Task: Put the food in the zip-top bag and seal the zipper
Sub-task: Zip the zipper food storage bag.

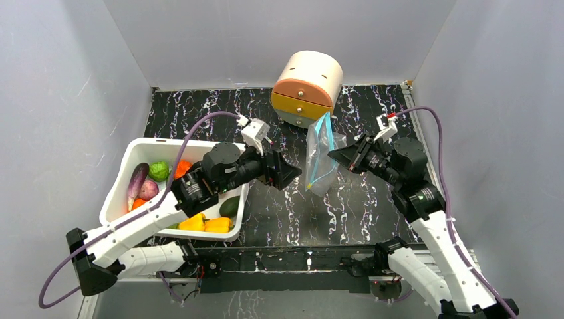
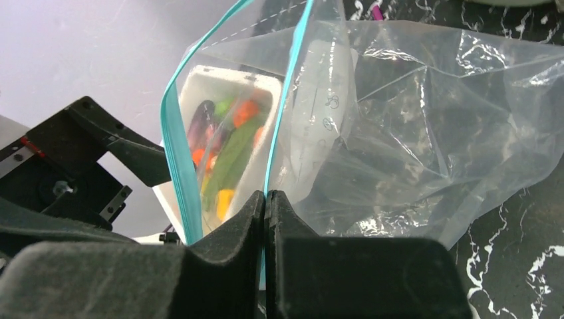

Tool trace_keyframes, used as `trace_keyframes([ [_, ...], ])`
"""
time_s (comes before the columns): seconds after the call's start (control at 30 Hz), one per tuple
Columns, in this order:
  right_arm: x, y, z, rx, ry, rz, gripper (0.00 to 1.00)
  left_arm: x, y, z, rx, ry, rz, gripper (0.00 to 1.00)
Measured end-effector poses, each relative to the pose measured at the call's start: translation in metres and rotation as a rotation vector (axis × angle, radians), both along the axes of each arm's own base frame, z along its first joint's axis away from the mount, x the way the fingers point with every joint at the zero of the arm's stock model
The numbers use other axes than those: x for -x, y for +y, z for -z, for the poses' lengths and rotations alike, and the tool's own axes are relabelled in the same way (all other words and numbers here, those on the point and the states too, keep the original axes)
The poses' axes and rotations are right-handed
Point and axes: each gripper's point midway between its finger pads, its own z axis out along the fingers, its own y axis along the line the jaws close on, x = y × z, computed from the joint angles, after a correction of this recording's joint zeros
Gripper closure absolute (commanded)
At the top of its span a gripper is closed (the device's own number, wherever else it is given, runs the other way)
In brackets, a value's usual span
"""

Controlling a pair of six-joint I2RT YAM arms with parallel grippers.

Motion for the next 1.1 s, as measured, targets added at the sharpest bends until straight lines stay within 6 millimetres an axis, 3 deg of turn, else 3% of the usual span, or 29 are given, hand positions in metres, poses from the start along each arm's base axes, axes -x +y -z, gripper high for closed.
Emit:
trace_keyframes([
  [0.17, -0.005, 0.004, 0.017, 0.012, 0.081, 0.007, 1.0, -0.009, -0.009, 0.008, -0.032, -0.012, -0.004, 0.17],
  [0.37, -0.001, 0.014, 0.021, 0.013, 0.104, -0.007, 1.0, -0.022, -0.023, 0.018, -0.056, -0.025, -0.008, 0.17],
  [0.6, 0.008, 0.037, 0.031, 0.026, 0.139, -0.052, 1.0, -0.04, -0.035, 0.035, -0.128, -0.034, -0.031, 0.22],
  [0.7, 0.011, 0.047, 0.034, 0.037, 0.143, -0.061, 1.0, -0.045, -0.034, 0.038, -0.151, -0.05, -0.05, 0.29],
  [0.8, 0.012, 0.053, 0.039, 0.056, 0.145, -0.057, 1.0, -0.054, -0.027, 0.04, -0.185, -0.076, -0.098, 0.3],
  [0.97, 0.014, 0.062, 0.046, 0.096, 0.133, -0.064, 1.0, -0.062, -0.01, 0.053, -0.276, -0.079, -0.167, 0.17],
  [1.1, 0.009, 0.062, 0.053, 0.138, 0.117, -0.062, 1.0, -0.059, -0.008, 0.05, -0.266, -0.075, -0.16, 0.14],
])
